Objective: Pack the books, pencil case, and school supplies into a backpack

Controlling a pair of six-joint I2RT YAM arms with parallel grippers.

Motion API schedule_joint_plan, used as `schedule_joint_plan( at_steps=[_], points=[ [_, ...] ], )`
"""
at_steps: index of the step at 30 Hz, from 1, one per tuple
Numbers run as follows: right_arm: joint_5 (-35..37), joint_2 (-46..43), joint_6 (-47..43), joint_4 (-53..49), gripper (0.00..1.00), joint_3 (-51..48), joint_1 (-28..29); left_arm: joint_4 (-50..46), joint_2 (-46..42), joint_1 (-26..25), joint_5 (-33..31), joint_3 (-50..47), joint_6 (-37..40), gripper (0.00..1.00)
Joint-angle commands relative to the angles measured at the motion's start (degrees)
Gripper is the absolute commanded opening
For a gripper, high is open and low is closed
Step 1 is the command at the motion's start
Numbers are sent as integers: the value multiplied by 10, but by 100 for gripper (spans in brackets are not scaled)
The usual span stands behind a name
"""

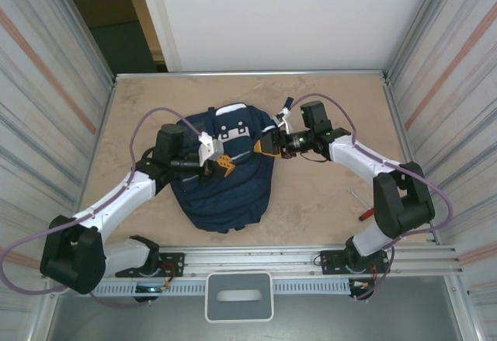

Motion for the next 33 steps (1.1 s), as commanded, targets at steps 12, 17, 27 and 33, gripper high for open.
schedule_joint_plan(
  at_steps=[12, 17, 27, 33],
  points=[
    [-32, 19, 74, 106, 54, -2, 24, 44, -29, 1, 37, 10, 1, 0],
    [-31, 12, 69, 102, 40, -6, 13, 42, -28, 2, 34, 11, 2, 0],
    [-14, 9, 59, 85, 41, 4, 7, 38, -25, 1, 33, 14, 0, 0],
    [94, -30, 9, 6, 59, 12, 4, 34, -24, -2, 32, 14, 3, 0]
  ],
)
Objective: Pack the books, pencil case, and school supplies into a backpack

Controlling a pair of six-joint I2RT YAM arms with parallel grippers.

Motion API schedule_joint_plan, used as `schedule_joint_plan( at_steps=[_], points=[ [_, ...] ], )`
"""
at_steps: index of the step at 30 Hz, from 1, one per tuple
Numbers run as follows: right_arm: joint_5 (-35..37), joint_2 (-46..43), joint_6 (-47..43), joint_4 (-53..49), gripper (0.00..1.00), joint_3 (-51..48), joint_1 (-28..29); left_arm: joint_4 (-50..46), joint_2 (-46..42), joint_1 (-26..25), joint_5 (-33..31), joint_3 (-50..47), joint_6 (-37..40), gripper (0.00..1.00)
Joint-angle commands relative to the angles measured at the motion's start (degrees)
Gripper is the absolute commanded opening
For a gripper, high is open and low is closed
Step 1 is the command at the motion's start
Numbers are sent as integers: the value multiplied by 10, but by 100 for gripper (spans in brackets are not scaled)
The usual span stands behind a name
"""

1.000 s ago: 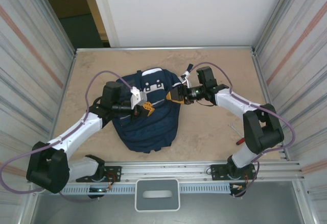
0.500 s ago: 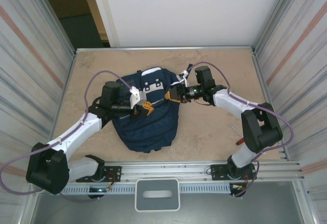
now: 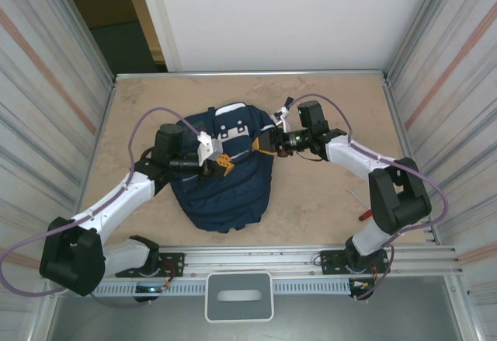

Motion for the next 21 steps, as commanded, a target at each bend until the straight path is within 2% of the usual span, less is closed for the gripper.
schedule_joint_plan(
  at_steps=[1, 3, 7, 11, 15, 18, 21],
  points=[
    [74, -47, -33, -36, 60, 11, -5, 31, -17, -8, 32, 14, 7, 0],
    [114, -64, -35, -45, 62, 4, -6, 16, -15, -14, 5, 14, 19, 0],
    [200, -84, -49, -97, 64, 10, -2, -16, -14, -44, -126, -1, 45, 1],
    [217, -67, -49, -124, 64, 23, 0, -65, -15, -57, -230, -19, 32, 10],
    [218, -31, -43, -116, 61, 29, 22, -93, -18, -77, -418, -32, -55, 29],
    [218, 3, -42, -108, 58, 39, 49, -72, -41, -77, -473, -58, -123, 42],
    [212, 28, -38, -99, 55, 51, 71, -50, -100, -78, -512, -96, -177, 52]
  ],
)
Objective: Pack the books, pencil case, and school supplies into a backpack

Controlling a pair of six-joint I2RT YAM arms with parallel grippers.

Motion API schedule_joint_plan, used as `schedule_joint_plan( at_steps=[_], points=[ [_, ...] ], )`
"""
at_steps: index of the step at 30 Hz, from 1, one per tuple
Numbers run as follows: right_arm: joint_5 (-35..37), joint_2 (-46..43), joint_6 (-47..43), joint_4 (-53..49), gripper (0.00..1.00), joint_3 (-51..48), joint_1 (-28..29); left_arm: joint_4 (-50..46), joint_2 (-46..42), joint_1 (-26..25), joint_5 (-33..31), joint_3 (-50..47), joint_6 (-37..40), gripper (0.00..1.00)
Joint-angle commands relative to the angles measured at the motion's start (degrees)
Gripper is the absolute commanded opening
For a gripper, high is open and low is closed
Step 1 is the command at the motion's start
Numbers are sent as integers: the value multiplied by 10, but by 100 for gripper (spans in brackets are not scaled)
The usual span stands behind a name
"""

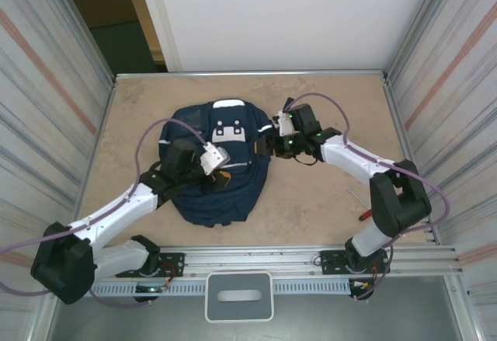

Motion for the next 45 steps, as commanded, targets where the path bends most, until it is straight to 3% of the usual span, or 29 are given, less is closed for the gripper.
schedule_joint_plan(
  at_steps=[1, 5, 10, 13, 17, 20, 26, 31, 33, 38, 40, 45],
  points=[
    [3, 23, -1, 5, 54, 22, 25, 9, -70, 9, -147, -46, -101, 56],
    [1, 41, -12, 9, 50, 29, 56, 46, -168, 25, -159, -98, -156, 71],
    [87, -6, -29, 3, 53, 5, 51, 46, -218, 75, -117, -102, -236, 77],
    [221, -56, -55, -27, 60, -11, 48, 35, -217, 116, -130, -83, -283, 79],
    [437, -143, -100, -38, 76, -52, 29, 32, -213, 171, -197, -61, -281, 86],
    [566, -190, -132, -17, 100, -96, -10, 74, -200, 219, -246, -75, -264, 95],
    [663, -200, -160, 85, 100, -182, -125, 149, -88, 309, -279, -87, -236, 99],
    [593, -157, -212, 260, 100, -259, -173, 203, 3, 314, -272, -85, -177, 99],
    [556, -135, -230, 342, 100, -286, -184, 268, 28, 314, -258, -107, -150, 99],
    [504, -75, -273, 414, 100, -298, -211, 454, 89, 314, -215, -168, -106, 99],
    [481, -80, -275, 419, 100, -302, -223, 452, 96, 314, -189, -161, -103, 99],
    [415, -77, -278, 584, 100, -385, -261, 463, 118, 315, -159, -150, -108, 99]
  ],
)
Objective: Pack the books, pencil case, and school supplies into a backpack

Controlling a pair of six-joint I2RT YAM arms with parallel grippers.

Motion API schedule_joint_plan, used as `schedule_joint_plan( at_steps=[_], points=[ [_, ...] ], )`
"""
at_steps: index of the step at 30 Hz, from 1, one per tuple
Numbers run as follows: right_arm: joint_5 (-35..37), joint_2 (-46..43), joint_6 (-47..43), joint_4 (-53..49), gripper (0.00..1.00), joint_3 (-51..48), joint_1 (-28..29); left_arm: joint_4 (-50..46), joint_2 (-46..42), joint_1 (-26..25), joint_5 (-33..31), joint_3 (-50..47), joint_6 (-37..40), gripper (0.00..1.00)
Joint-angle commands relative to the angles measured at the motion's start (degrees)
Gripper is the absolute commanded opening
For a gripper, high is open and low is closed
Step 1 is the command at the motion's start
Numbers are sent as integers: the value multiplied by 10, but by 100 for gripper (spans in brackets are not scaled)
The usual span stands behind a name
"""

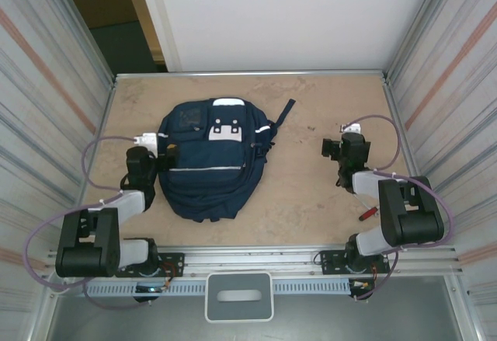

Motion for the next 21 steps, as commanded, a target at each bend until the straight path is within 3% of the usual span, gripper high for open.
schedule_joint_plan(
  at_steps=[1, 5, 7, 9, 11, 21],
  points=[
    [-64, 5, -4, 141, 100, -47, -25, 51, 17, 2, 41, 11, 13, 99],
    [-89, 53, -4, 206, 99, -55, -39, 132, 89, 4, 73, 5, 13, 99],
    [-90, 38, 10, 146, 99, -39, -46, 198, 147, 1, 84, 7, 26, 99],
    [-100, 46, 18, 140, 99, -30, -55, 80, 130, -1, 73, 47, 19, 99],
    [-122, 44, 24, 129, 99, -25, -68, 122, 147, 0, 64, 44, 19, 99],
    [-120, 43, 24, 126, 99, -25, -66, 97, 137, -3, 61, 46, 19, 99]
  ],
)
